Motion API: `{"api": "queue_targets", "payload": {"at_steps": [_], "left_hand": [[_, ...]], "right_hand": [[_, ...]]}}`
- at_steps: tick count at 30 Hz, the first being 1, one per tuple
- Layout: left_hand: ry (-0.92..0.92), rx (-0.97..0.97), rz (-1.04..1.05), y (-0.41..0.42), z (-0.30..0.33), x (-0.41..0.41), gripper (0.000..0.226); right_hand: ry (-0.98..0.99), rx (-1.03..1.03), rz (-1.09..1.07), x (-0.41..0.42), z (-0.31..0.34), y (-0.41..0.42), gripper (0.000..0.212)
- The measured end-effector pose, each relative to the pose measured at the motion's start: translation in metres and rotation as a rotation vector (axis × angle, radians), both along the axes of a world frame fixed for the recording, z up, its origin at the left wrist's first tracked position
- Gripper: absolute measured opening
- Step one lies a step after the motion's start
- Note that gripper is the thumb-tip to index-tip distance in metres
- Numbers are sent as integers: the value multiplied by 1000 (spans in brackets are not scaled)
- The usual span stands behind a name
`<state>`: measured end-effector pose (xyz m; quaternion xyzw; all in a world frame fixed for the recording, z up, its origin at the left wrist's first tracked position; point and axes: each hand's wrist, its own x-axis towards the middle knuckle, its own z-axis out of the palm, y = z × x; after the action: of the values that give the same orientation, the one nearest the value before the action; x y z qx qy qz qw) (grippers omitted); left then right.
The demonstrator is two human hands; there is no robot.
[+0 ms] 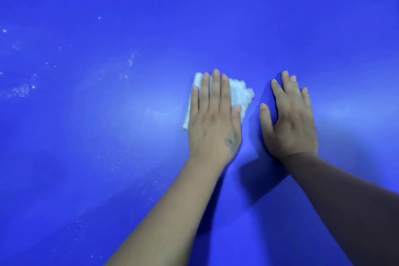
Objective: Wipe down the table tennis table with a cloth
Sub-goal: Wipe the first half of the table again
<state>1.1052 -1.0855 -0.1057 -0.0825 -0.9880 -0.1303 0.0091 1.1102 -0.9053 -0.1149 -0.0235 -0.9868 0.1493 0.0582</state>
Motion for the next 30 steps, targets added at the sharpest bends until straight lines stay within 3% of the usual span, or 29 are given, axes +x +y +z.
{"api": "queue_targets", "payload": {"at_steps": [2, 5, 11, 14, 17, 23, 26, 30], "left_hand": [[-27, -19, -20, -14, 3, 38, 66], [-46, -33, 115, -61, 4, 70, 65], [-34, -90, 412, -109, 2, 22, 67], [-26, -41, 409, -83, -3, -27, 71], [-18, 0, 260, -38, -5, -37, 71], [30, 31, 57, 13, -4, 75, 67], [-19, 21, 75, 1, 2, 145, 66], [-38, -42, 247, -56, 3, 182, 65]], "right_hand": [[-6, 19, 5, 0, 1, 1, 63], [-25, 34, -1, 1, 2, 0, 63], [-10, 43, -3, 1, 0, -1, 64], [8, 35, 11, 4, 1, -2, 63], [-11, 74, 18, 6, 5, -1, 60], [13, 105, 87, 43, 26, -11, 54], [46, 23, 139, 97, 15, -26, 65], [41, -22, 116, 132, -6, -30, 61]]}}
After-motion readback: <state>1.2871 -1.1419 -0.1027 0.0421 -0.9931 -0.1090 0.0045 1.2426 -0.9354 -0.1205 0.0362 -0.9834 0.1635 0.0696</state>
